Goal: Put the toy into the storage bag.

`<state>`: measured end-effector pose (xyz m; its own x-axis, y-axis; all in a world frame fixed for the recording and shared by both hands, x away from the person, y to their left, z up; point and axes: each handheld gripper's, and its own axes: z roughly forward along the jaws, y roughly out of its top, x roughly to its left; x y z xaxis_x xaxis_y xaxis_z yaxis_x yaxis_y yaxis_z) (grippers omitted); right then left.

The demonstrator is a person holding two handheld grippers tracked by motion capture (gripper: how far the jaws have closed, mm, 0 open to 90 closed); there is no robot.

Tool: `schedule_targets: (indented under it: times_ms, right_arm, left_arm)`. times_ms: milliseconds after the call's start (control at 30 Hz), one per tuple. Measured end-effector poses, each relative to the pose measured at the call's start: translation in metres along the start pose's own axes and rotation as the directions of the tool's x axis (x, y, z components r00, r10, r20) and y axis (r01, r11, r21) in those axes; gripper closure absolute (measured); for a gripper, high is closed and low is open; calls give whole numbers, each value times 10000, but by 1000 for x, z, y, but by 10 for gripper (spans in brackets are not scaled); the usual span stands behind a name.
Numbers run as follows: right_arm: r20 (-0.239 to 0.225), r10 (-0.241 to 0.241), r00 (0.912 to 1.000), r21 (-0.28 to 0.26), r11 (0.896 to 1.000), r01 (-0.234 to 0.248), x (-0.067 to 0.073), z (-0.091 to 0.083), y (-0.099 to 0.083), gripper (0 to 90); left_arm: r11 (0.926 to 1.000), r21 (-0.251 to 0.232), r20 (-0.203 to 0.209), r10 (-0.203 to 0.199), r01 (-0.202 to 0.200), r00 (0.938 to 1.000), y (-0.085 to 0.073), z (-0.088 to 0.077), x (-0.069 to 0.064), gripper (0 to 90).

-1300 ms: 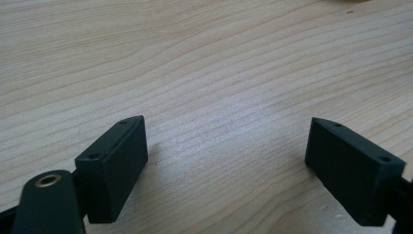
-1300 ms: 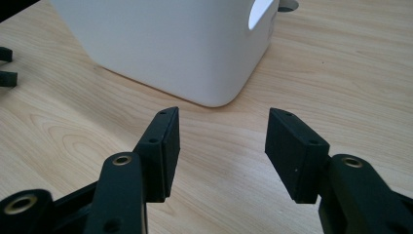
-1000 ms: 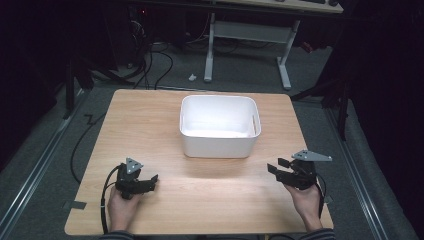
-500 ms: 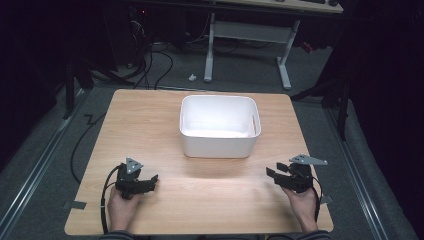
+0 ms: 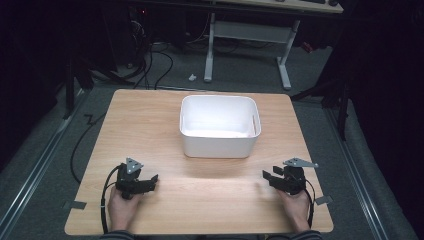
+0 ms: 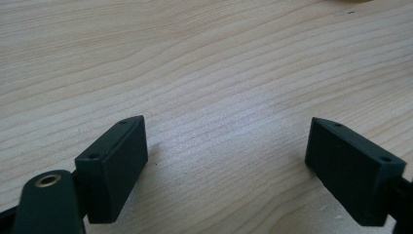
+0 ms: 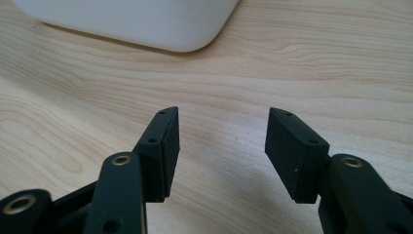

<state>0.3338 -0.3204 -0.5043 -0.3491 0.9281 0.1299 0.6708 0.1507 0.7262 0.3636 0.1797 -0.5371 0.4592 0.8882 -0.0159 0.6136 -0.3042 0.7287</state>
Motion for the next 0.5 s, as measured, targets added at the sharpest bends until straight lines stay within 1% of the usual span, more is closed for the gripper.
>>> schedule_targets:
  times_ms: [33, 67, 100, 133, 167, 267, 433, 500]
  right_arm:
    - [99, -54, 9999, 13, 10000, 54, 0, 1, -1, 471]
    - [99, -54, 9999, 13, 10000, 54, 0, 1, -1, 471]
    - [353, -169, 9992, -27, 9999, 170, 2, 3, -2, 468]
    - [353, -169, 9992, -27, 9999, 170, 2, 3, -2, 468]
    - [710, -420, 9966, -12, 9991, 422, 3, 5, -4, 466]
    - [1099, -800, 9907, 177, 9968, 785, 4, 11, -5, 461]
    - [1320, -932, 9869, 195, 9956, 914, 5, 18, -5, 445]
    - [1380, -1042, 9849, 303, 9944, 1009, 4, 21, -5, 429]
  left_arm:
    - [10000, -1, 1, -3, 3, 10000, 0, 0, 0, 158]
    - [10000, -1, 1, -3, 3, 10000, 0, 0, 0, 158]
    - [10000, 3, 1, 0, 0, 10000, 0, 0, 0, 158]
    - [10000, 3, 1, 0, 0, 10000, 0, 0, 0, 158]
    - [10000, 2, -2, 0, 0, 10000, 0, 0, 0, 158]
    - [10000, 3, -3, -1, 1, 10000, 0, 0, 0, 158]
    - [10000, 1, -3, -2, 2, 10000, 0, 0, 0, 158]
    - [10000, 2, -4, -1, 1, 10000, 0, 0, 0, 157]
